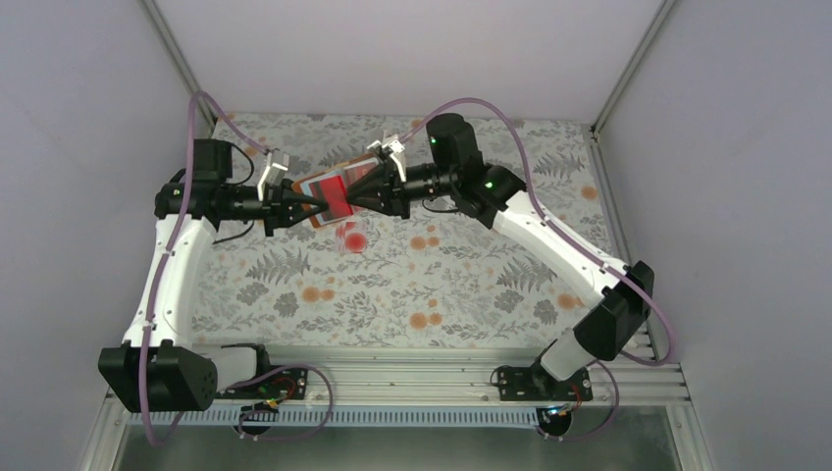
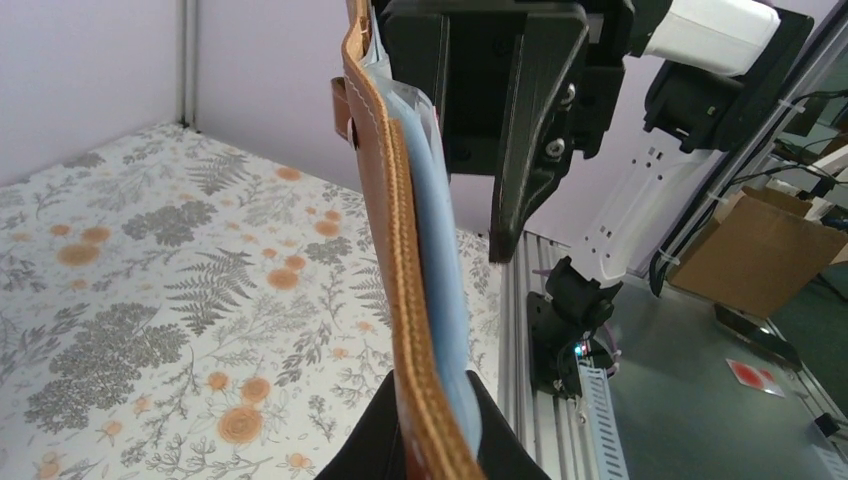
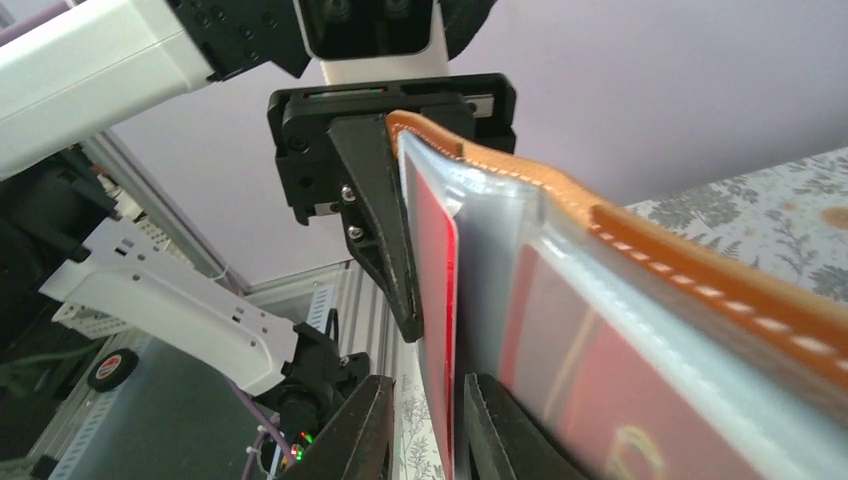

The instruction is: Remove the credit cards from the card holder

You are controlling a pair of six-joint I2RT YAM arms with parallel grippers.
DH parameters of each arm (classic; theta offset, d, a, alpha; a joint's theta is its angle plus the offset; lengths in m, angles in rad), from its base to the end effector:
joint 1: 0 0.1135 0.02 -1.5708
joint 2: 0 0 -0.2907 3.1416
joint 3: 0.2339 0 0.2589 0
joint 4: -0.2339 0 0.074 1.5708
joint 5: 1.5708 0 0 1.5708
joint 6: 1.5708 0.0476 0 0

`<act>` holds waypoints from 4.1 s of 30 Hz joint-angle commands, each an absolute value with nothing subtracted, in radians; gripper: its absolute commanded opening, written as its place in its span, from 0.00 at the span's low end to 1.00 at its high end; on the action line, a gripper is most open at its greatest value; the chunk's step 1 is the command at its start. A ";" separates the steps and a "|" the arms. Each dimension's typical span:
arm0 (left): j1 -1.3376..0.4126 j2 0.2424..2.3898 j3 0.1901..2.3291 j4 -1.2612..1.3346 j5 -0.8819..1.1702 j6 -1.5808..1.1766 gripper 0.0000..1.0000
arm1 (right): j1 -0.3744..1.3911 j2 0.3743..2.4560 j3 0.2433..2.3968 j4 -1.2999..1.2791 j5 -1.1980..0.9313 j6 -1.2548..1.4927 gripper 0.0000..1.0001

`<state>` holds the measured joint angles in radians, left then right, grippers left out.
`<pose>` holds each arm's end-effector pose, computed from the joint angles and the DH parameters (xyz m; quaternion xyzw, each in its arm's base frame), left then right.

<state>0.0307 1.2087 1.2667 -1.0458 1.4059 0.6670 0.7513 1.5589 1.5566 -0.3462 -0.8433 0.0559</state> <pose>0.2114 -0.0405 0.3916 0.4051 0.6360 -0.5070 0.4177 0.2445 0.2771 0.4275 -0.4754 0.6225 0.5139 0.3499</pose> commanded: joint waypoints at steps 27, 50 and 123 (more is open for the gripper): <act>0.026 1.186 1.286 -1.101 1.534 0.791 0.16 | 0.738 1.523 1.543 -0.338 -0.911 -0.003 0.04; 0.026 1.189 1.283 -1.066 1.506 0.742 0.02 | 0.718 1.528 1.525 -0.329 -0.963 0.006 0.13; 0.025 1.200 1.261 -1.014 1.512 0.688 0.03 | 0.742 1.547 1.544 -0.320 -0.954 -0.007 0.04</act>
